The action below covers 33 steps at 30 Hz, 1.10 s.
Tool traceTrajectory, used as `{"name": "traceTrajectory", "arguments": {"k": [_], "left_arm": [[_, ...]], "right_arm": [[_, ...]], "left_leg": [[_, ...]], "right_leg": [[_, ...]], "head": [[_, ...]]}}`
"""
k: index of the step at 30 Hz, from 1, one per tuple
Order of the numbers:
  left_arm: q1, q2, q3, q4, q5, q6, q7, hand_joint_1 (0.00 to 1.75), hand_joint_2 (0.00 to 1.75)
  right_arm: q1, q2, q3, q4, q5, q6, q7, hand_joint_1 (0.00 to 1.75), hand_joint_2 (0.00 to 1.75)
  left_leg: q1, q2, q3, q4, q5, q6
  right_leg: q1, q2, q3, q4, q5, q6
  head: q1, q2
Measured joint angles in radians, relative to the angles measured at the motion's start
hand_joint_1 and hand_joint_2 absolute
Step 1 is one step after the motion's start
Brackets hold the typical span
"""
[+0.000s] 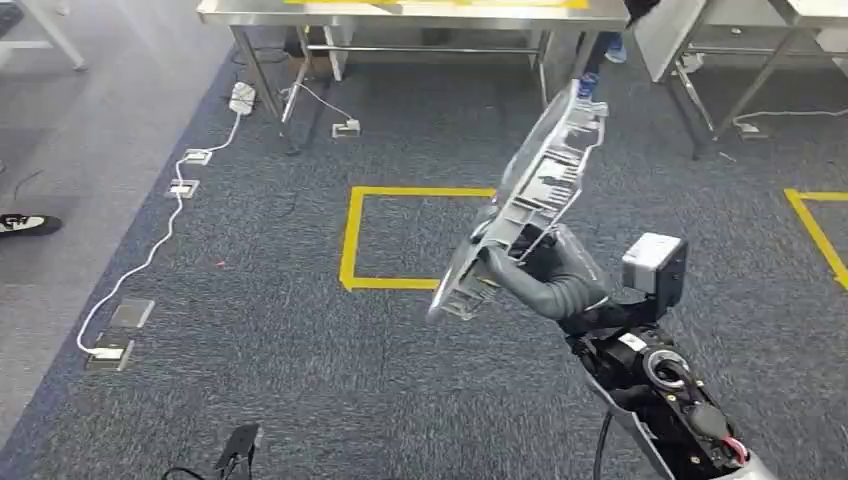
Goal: Take the parts from the cabinet and place them on the table.
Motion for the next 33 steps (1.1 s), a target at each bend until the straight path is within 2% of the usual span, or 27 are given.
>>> {"name": "traceTrajectory", "arguments": {"k": [1, 2, 3, 5, 6, 7, 8, 9, 10, 19, 24, 33], "left_arm": [[0.0, 0.0, 0.0, 0.0, 0.0, 0.0, 0.002, 0.0, 1.75], [0.001, 0.0, -0.001, 0.0, 0.0, 0.0, 0.004, 0.0, 1.75], [0.002, 0.0, -0.001, 0.0, -0.001, 0.0, 0.007, 0.0, 1.75], [0.003, 0.0, -0.001, 0.0, -0.004, 0.0, 0.007, 0.0, 1.75], [0.003, 0.0, -0.001, 0.0, -0.005, 0.0, 0.007, 0.0, 1.75], [0.003, 0.0, -0.002, 0.0, -0.005, 0.0, 0.007, 0.0, 1.75], [0.002, 0.0, -0.002, 0.0, -0.005, 0.0, 0.007, 0.0, 1.75], [0.001, 0.0, -0.002, 0.0, -0.005, 0.001, 0.008, 0.0, 1.75], [0.001, 0.001, -0.002, 0.0, -0.005, 0.002, 0.01, 0.0, 1.75], [-0.006, 0.001, -0.004, 0.0, -0.015, -0.002, 0.013, 0.0, 1.75], [-0.006, 0.0, -0.004, 0.0, -0.018, -0.004, 0.013, 0.0, 1.75], [-0.012, -0.004, -0.015, 0.0, -0.021, -0.007, 0.022, 0.0, 1.75]], "right_arm": [[0.0, -0.001, -0.002, -0.002, 0.005, -0.002, 0.0, 1.75, 1.75], [0.0, -0.001, -0.003, -0.004, 0.008, -0.003, 0.001, 1.75, 1.75], [-0.001, -0.001, -0.005, -0.008, 0.013, -0.007, 0.002, 1.75, 1.75], [-0.012, -0.001, -0.009, -0.022, 0.021, -0.013, 0.001, 1.75, 1.75], [-0.02, -0.002, -0.011, -0.03, 0.023, -0.014, 0.001, 1.75, 1.75], [-0.024, -0.004, -0.013, -0.034, 0.023, -0.015, -0.002, 1.75, 1.75], [-0.028, -0.004, -0.014, -0.04, 0.024, -0.015, -0.002, 1.75, 1.75], [-0.031, -0.005, -0.015, -0.046, 0.024, -0.015, -0.001, 1.75, 1.75], [-0.032, -0.005, -0.016, -0.05, 0.024, -0.015, 0.0, 1.75, 1.75], [-0.044, -0.006, -0.024, -0.074, 0.026, -0.025, 0.003, 1.75, 1.75], [-0.046, -0.006, -0.024, -0.081, 0.042, -0.028, 0.01, 1.75, 1.75], [-0.046, -0.006, -0.024, -0.094, 0.055, -0.034, 0.02, 1.75, 1.75]], "left_leg": [[-0.002, -0.001, 0.01, 0.0, -0.008, 0.001], [-0.004, -0.004, 0.021, 0.001, -0.016, 0.001], [-0.005, -0.006, 0.032, 0.002, -0.023, 0.0], [-0.007, -0.01, 0.05, 0.003, -0.035, -0.002], [-0.007, -0.01, 0.053, 0.004, -0.039, -0.004], [-0.014, -0.013, 0.053, 0.007, -0.04, -0.007], [-0.012, -0.016, 0.049, 0.009, -0.039, -0.009], [-0.014, -0.017, 0.042, 0.018, -0.046, -0.006], [-0.016, -0.016, 0.04, 0.019, -0.043, 0.001], [-0.012, -0.014, 0.045, 0.011, -0.041, -0.008], [-0.01, -0.014, 0.045, 0.01, -0.042, -0.013], [-0.012, -0.014, 0.045, 0.011, -0.043, -0.013]], "right_leg": [[0.004, 0.0, -0.041, 0.067, -0.01, 0.0], [0.006, 0.0, -0.064, 0.082, 0.012, 0.0], [0.008, 0.0, -0.063, 0.046, 0.063, -0.001], [0.009, 0.0, -0.028, -0.115, 0.198, -0.005], [0.01, 0.0, -0.018, -0.199, 0.253, -0.012], [0.017, 0.002, -0.015, -0.204, 0.249, -0.015], [0.015, 0.002, -0.005, -0.221, 0.244, -0.02], [0.01, 0.003, 0.001, -0.238, 0.233, -0.018], [0.011, 0.003, -0.001, -0.234, 0.231, -0.017], [0.019, 0.005, 0.0, -0.234, 0.228, -0.026], [0.019, 0.005, 0.0, -0.234, 0.227, -0.028], [0.018, 0.004, 0.001, -0.234, 0.227, -0.027]], "head": [[0.003, 0.0], [0.006, 0.0], [0.007, 0.0], [0.012, 0.0], [0.015, 0.0], [0.012, 0.0], [0.016, 0.0], [0.016, 0.0], [0.011, 0.0], [0.002, 0.0], [0.003, 0.0], [0.005, 0.0]]}}
